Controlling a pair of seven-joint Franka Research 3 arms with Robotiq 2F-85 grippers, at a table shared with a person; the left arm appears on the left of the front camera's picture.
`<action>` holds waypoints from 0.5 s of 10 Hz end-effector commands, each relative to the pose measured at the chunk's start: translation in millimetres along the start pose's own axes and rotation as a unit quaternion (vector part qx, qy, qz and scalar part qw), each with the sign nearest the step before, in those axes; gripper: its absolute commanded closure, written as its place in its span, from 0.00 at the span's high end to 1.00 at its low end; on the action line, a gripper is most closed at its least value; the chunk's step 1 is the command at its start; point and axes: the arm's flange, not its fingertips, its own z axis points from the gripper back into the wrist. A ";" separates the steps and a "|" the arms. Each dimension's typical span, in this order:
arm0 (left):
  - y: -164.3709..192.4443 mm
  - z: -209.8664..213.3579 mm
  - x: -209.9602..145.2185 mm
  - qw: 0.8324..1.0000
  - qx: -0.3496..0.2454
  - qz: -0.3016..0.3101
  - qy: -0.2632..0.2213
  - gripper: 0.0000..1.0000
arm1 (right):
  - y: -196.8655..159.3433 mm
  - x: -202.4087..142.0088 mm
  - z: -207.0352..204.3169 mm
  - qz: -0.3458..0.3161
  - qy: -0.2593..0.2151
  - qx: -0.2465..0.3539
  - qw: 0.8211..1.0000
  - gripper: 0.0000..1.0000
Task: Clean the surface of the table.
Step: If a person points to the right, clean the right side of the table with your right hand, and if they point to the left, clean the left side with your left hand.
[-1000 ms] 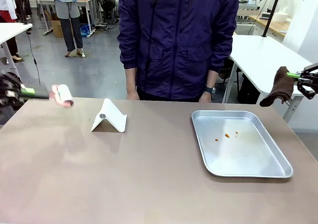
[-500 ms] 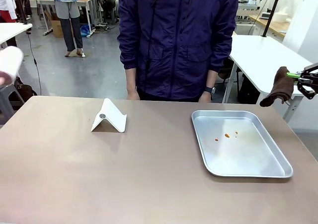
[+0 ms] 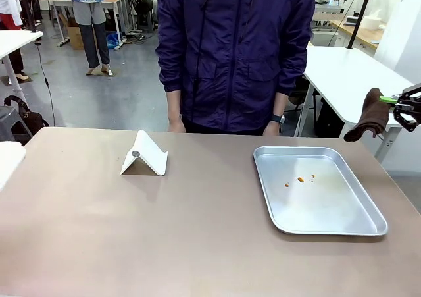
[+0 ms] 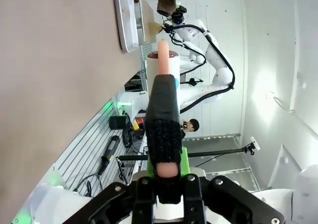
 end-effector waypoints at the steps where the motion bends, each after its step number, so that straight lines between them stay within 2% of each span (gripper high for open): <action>1: -6.9 10.0 1.6 1.000 -0.003 -0.023 -0.012 0.19 | 3.5 -2.1 1.9 0.003 0.007 0.000 1.000 0.10; 5: 1.2 3.6 -1.3 1.000 0.003 -0.003 -0.006 0.19 | 3.5 -2.1 1.9 0.003 0.007 0.000 1.000 0.10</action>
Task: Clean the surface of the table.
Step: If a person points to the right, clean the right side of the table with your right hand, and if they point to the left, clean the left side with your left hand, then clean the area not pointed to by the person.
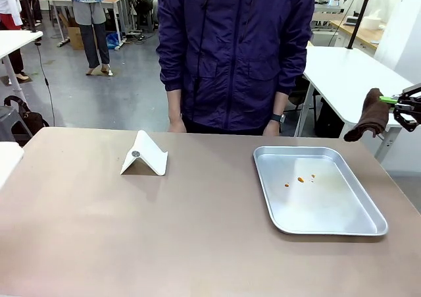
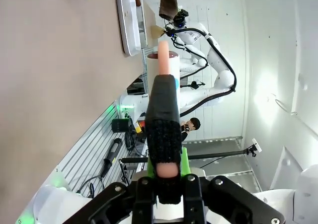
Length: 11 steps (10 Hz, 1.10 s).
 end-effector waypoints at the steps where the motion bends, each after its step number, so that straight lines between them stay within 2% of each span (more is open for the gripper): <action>1: -0.3 -0.8 -1.9 1.000 -0.001 0.000 0.002 0.19 | 3.5 -2.1 1.9 0.003 0.007 0.000 1.000 0.10; 10: -0.3 -0.8 -1.9 1.000 -0.001 0.000 0.002 0.19 | 0.0 0.0 0.0 0.000 0.000 0.000 1.000 0.10; 11: -0.3 -0.8 -1.9 1.000 -0.001 0.000 0.002 0.19 | 17.2 -3.1 -8.4 0.064 0.064 -0.064 0.994 0.10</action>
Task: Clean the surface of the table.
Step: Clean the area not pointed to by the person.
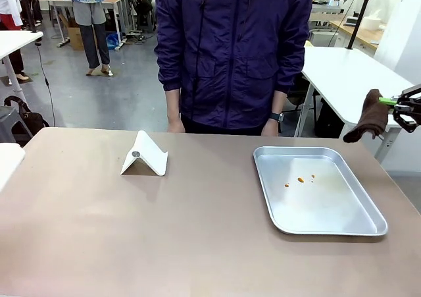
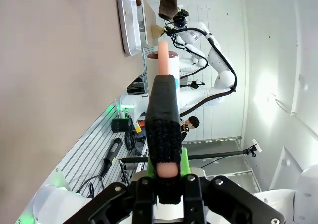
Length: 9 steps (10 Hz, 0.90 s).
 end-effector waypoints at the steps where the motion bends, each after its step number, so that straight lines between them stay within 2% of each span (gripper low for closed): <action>1: -1.7 -0.5 -1.7 1.000 -0.001 -0.001 0.002 0.19 | 28.6 1.5 -14.4 0.076 0.079 -0.066 0.992 0.10; 3: -1.7 -0.5 -1.7 1.000 -0.001 -0.001 0.002 0.19 | 38.7 13.1 -39.1 0.094 0.146 -0.192 0.966 0.10; 4: -1.7 -0.5 -1.7 1.000 -0.001 -0.001 0.002 0.19 | 40.2 24.2 -51.4 0.105 0.162 -0.241 0.951 0.10; 5: -1.7 -0.5 -1.7 1.000 -0.001 -0.001 0.002 0.19 | 37.9 32.4 -61.1 0.121 0.157 -0.289 0.937 0.10; 6: -1.7 -0.5 -1.7 1.000 -0.001 -0.001 0.002 0.19 | 33.0 36.5 -74.0 0.137 0.169 -0.323 0.921 0.10; 7: -1.7 -0.5 -1.7 1.000 -0.001 -0.001 0.002 0.19 | 25.3 38.2 -87.6 0.137 0.179 -0.336 0.914 0.10; 9: -1.7 -0.5 -1.7 1.000 -0.001 -0.001 0.002 0.19 | -0.2 42.9 -111.7 0.132 0.167 -0.379 0.900 0.10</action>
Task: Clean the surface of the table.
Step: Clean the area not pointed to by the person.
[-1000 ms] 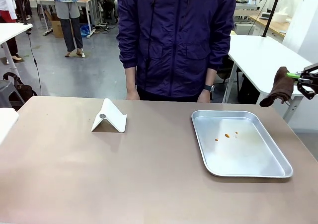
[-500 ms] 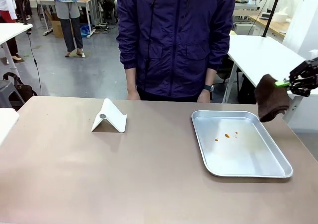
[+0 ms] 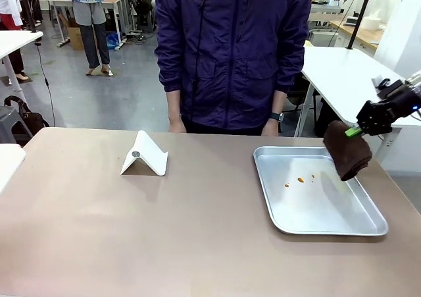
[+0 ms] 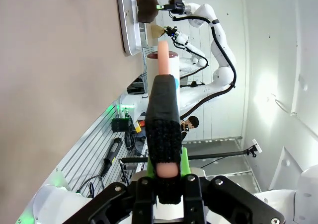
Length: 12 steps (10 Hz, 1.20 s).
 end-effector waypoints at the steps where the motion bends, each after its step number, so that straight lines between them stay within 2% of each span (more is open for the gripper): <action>1: -3.0 0.0 -2.0 1.000 -0.002 -0.002 0.001 0.19 | -1.5 4.9 -26.3 -0.023 0.003 -0.042 0.999 0.10; 3: -3.0 0.0 -2.0 1.000 -0.002 -0.002 0.001 0.19 | -0.6 7.8 -62.7 -0.021 0.019 -0.053 0.998 0.10; 8: -3.0 0.0 -2.0 1.000 -0.002 -0.002 0.001 0.19 | 6.4 -2.2 -163.2 -0.032 0.111 0.006 0.993 0.10; 12: -3.0 0.0 -2.0 1.000 -0.002 -0.002 0.001 0.19 | 32.3 -26.8 -197.1 -0.008 0.161 0.062 0.985 0.10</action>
